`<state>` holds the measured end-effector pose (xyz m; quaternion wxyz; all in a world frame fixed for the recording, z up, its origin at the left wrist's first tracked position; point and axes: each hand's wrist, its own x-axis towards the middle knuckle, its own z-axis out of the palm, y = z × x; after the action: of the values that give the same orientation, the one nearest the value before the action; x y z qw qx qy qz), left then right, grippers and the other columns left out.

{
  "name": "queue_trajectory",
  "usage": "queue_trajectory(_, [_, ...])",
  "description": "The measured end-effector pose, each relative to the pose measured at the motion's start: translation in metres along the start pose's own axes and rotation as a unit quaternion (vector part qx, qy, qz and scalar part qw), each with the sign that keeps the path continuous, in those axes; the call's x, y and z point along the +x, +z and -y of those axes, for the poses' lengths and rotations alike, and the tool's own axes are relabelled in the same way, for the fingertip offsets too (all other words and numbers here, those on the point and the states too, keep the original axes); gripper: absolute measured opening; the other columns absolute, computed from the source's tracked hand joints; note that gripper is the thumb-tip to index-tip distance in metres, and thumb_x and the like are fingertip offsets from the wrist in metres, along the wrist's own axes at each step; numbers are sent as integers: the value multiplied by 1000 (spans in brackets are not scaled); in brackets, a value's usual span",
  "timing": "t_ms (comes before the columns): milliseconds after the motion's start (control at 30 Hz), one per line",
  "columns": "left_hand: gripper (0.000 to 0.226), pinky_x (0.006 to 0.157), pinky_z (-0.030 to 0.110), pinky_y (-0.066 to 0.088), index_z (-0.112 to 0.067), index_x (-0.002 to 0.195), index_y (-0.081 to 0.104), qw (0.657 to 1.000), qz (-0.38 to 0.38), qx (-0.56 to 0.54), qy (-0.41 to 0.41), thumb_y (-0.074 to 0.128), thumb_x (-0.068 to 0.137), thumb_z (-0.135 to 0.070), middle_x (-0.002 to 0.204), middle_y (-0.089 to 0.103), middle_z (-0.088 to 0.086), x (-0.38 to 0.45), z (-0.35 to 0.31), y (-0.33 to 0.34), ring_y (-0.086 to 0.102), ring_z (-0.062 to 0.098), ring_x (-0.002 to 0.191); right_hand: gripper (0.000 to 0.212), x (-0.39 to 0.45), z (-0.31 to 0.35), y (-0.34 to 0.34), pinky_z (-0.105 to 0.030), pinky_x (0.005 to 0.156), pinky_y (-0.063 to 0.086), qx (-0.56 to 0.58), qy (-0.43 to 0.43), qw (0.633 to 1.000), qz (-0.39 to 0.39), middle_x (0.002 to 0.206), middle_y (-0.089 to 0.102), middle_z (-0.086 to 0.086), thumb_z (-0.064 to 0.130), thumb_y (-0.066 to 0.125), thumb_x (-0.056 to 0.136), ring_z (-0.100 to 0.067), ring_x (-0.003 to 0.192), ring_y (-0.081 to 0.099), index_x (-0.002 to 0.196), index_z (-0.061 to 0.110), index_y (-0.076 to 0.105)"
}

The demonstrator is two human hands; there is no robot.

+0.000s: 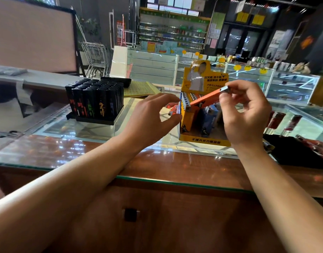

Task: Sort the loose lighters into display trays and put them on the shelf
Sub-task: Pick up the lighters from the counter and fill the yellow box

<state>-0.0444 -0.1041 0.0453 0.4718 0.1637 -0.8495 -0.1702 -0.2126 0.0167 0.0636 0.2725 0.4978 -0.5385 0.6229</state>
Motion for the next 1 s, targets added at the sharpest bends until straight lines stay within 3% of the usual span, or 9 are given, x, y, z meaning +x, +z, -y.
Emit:
queue_trajectory(100, [43, 95, 19, 36, -19, 127, 65, 999, 14, 48, 14, 72, 86, -33, 130, 65, -4, 1, 1, 0, 58, 14, 117, 14, 0, -3, -1, -36, 71, 51, -45, -34, 998, -6, 89, 63, 0, 15, 64, 88, -21, 79, 59, 102, 13, 66])
queue_trajectory(200, [53, 102, 26, 31, -19, 138, 57, 994, 47, 96, 20, 68, 89, -39, 143, 55, -2, 1, -1, 1, 48, 21, 133, 16, -2, -6, 0, -32, 70, 47, -93, -66, 993, 8, 91, 65, -5, 16, 63, 89, -22, 80, 57, 102, 9, 67])
queue_trajectory(367, [70, 113, 42, 33, -15, 146, 46, 982, 83, 164, 47, 58, 86, -50, 151, 46, 7, 1, 1, 4, 39, 28, 141, 20, -3, -8, 2, -9, 72, 33, -151, -92, 983, 41, 92, 65, -9, 20, 63, 89, -18, 84, 52, 105, 7, 67])
queue_trajectory(567, [76, 117, 46, 32, -19, 149, 39, 979, 102, 177, 22, 52, 85, -59, 155, 39, 4, 1, 4, 4, 32, 27, 145, 15, -5, 0, 0, -20, 72, 33, -156, -129, 979, 12, 89, 65, -6, 12, 64, 88, -25, 83, 52, 101, 4, 67])
queue_trajectory(867, [77, 117, 43, 29, -20, 150, 38, 980, 111, 164, 2, 52, 85, -59, 156, 38, 3, 1, 5, 3, 31, 25, 146, 14, -7, -13, 10, -28, 76, 29, -223, -129, 961, 101, 89, 68, -1, 17, 65, 89, -18, 90, 43, 102, 11, 68])
queue_trajectory(1000, [73, 118, 40, 27, -19, 151, 38, 981, 108, 158, -9, 61, 90, -53, 157, 36, 2, 2, 8, 1, 29, 24, 146, 16, -7, -20, 22, -38, 77, 35, -293, -133, 939, 124, 91, 71, 1, 21, 64, 89, -27, 90, 52, 103, 16, 69])
